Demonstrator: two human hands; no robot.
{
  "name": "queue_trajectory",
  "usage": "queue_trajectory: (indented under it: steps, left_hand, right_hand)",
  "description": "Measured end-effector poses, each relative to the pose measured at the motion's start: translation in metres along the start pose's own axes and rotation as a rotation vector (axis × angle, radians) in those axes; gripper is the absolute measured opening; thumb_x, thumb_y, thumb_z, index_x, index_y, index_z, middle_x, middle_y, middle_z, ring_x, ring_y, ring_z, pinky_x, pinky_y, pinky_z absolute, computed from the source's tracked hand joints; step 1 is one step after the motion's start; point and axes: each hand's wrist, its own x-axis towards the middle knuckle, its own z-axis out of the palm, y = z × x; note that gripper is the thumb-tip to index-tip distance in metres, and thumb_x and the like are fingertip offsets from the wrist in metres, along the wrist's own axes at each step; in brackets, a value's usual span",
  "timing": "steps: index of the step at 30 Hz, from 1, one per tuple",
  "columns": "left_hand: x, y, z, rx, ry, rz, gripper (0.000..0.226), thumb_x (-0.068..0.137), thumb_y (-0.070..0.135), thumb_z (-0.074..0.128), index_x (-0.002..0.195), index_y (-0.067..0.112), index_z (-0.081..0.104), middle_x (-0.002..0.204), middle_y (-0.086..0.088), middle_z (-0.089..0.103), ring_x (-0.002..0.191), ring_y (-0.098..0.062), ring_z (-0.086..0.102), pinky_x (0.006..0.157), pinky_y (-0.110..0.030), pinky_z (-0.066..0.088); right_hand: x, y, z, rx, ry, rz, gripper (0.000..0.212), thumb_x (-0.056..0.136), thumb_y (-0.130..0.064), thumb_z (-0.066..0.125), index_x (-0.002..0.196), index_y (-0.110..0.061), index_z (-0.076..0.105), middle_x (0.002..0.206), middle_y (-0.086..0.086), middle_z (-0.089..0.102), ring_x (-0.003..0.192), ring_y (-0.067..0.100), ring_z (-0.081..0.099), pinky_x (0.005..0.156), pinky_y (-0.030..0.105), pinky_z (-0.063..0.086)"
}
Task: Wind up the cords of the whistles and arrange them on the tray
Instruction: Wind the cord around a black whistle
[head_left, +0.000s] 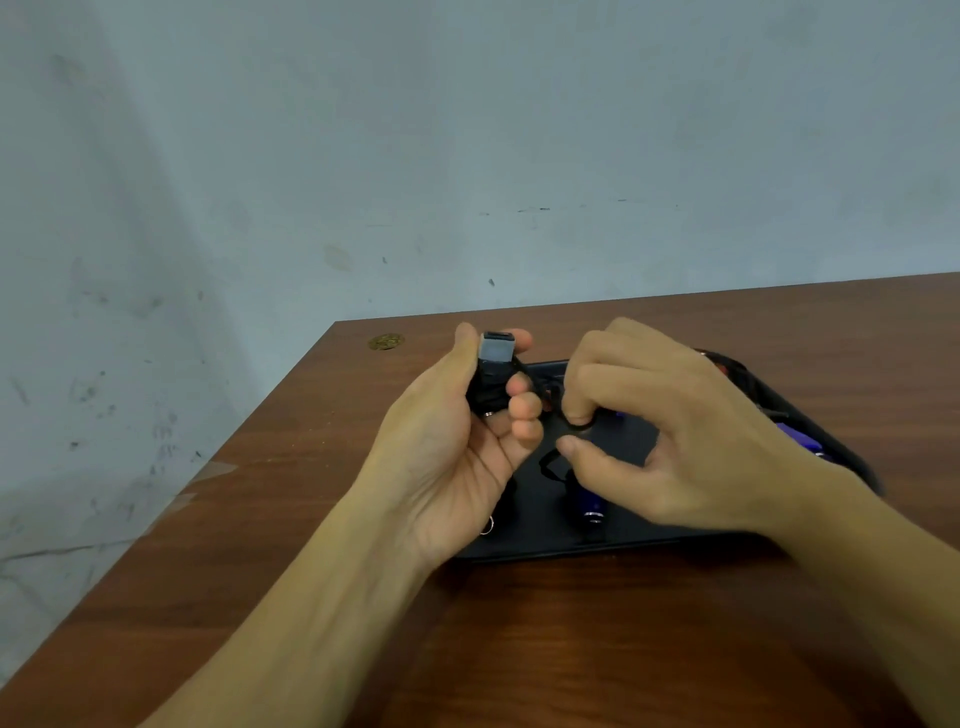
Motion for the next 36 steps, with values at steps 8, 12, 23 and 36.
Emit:
queue_trajectory:
  steps: [8, 12, 23, 36]
  left_hand:
    - [-0.003, 0.006, -0.004, 0.159, -0.110, 0.107, 0.023, 0.091, 0.029, 0.064, 0.089, 0.013, 0.047, 0.068, -0.001, 0.045, 0.042, -0.008, 0.036, 0.037, -0.019, 0.032]
    - [0.002, 0.002, -0.003, 0.350, 0.001, 0.217, 0.025, 0.098, 0.030, 0.058, 0.087, 0.013, 0.044, 0.068, -0.003, 0.044, 0.040, -0.011, 0.035, 0.036, -0.022, 0.029]
    - [-0.007, -0.010, 0.001, 0.642, -0.227, -0.014, 0.087, 0.087, 0.081, 0.024, 0.100, 0.003, 0.062, 0.077, -0.019, 0.051, 0.047, -0.022, 0.030, 0.045, -0.030, 0.039]
    - [-0.020, -0.022, 0.009, 1.127, -0.236, 0.420, 0.041, 0.088, 0.065, 0.034, 0.082, 0.026, 0.046, 0.050, 0.020, 0.050, 0.044, 0.002, 0.046, 0.051, -0.020, 0.032]
  right_hand:
    - [0.002, -0.004, 0.013, 0.541, 0.189, 0.473, 0.025, 0.089, -0.044, 0.057, 0.071, -0.026, 0.056, 0.067, -0.005, 0.054, 0.061, 0.018, 0.051, 0.057, 0.038, 0.044]
    - [0.003, -0.013, 0.009, 0.098, 0.065, 0.215, 0.020, 0.091, -0.035, 0.059, 0.075, -0.024, 0.053, 0.080, -0.012, 0.054, 0.074, 0.011, 0.048, 0.067, 0.024, 0.038]
    - [0.015, -0.027, -0.011, -0.017, 0.009, -0.065, 0.011, 0.097, -0.025, 0.062, 0.088, -0.020, 0.064, 0.091, -0.008, 0.057, 0.086, 0.018, 0.045, 0.078, 0.032, 0.040]
    - [0.052, -0.011, -0.039, 0.565, -0.346, 0.651, 0.029, 0.093, -0.033, 0.067, 0.068, -0.017, 0.068, 0.060, -0.001, 0.060, 0.054, 0.010, 0.050, 0.059, 0.027, 0.041]
